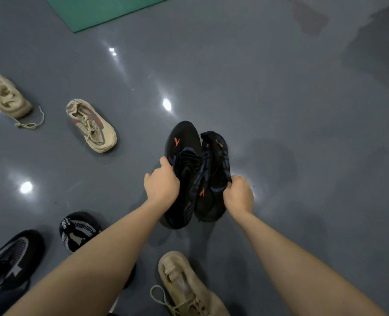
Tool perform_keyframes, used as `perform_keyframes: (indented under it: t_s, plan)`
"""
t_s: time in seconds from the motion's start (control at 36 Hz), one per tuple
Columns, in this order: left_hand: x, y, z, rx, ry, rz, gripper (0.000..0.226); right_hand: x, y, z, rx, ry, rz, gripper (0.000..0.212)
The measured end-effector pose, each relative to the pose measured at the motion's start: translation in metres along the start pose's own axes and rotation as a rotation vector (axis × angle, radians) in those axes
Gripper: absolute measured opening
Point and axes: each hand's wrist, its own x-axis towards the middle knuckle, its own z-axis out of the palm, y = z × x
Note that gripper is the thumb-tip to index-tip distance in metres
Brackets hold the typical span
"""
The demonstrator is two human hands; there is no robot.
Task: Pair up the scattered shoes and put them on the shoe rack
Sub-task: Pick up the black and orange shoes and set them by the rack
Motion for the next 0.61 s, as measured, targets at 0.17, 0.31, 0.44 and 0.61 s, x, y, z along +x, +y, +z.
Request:
perform_keyframes:
  t_s: [0.17, 0.31, 0.44, 0.61]
  plan:
    - [-0.026, 0.044, -0.068, 0.029, 0.002, 0.038, 0.016, -0.023, -0.021, -0.09, 0.042, 0.038, 0.037, 0.02]
    - [-0.06, 0.093, -0.144, 0.048, -0.032, 0.11, 0.015, -0.055, -0.038, -0.182, 0.095, 0.071, 0.061, 0.019]
    - [-0.101, 0.14, -0.213, 0.068, -0.05, 0.181, 0.018, -0.097, -0.048, -0.272, 0.113, 0.088, 0.13, 0.018]
    - [-0.168, 0.2, -0.292, 0.137, -0.112, 0.274, 0.02, -0.16, -0.051, -0.381, 0.099, 0.103, 0.215, 0.019]
